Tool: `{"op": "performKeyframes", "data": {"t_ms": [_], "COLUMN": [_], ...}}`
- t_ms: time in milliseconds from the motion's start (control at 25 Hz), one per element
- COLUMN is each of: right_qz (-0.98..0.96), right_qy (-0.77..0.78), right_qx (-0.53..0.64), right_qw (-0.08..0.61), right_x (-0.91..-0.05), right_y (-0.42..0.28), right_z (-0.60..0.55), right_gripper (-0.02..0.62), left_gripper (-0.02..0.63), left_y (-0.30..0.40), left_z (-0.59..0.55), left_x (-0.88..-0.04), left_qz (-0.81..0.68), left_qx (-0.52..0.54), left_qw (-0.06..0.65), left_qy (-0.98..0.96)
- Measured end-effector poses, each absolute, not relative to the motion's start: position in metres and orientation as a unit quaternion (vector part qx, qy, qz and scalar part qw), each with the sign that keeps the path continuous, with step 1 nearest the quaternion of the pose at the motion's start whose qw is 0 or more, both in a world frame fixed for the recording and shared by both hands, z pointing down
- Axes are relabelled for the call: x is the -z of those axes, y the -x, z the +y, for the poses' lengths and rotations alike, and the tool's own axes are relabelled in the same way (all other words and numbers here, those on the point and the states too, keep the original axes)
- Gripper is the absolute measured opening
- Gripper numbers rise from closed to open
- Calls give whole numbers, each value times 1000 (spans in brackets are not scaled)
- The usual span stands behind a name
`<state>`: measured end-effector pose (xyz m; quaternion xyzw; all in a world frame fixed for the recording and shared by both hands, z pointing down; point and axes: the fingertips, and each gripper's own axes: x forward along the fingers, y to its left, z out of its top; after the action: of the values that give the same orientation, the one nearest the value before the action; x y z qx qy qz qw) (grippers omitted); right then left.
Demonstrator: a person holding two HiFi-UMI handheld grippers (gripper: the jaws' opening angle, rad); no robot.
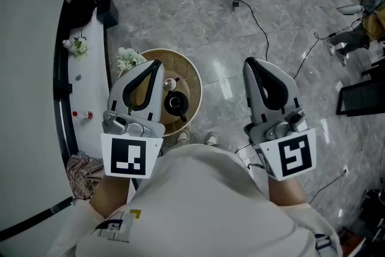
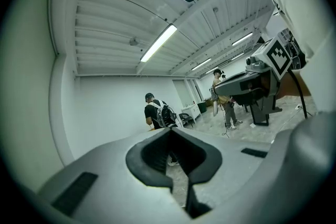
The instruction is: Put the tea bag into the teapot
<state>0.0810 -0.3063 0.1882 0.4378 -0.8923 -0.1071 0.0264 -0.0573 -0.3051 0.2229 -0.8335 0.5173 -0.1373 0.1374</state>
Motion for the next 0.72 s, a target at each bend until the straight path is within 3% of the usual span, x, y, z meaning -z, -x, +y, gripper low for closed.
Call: {"op": "performKeyframes", "data": {"t_ms": [720], "right_qz": [-897], "right_qy": [-430], "right_qx": [93], "right_qw": [38], "right_x": [-195], "right_y": [-91], "right_z": [-291], "right_gripper": [6], "left_gripper": [8], "left_y": [49], "left_z": [-289], "left_x": [-222], "left_qz": [515], "left_qx": [151], "left_qw": [144], "left_qy": [831]}}
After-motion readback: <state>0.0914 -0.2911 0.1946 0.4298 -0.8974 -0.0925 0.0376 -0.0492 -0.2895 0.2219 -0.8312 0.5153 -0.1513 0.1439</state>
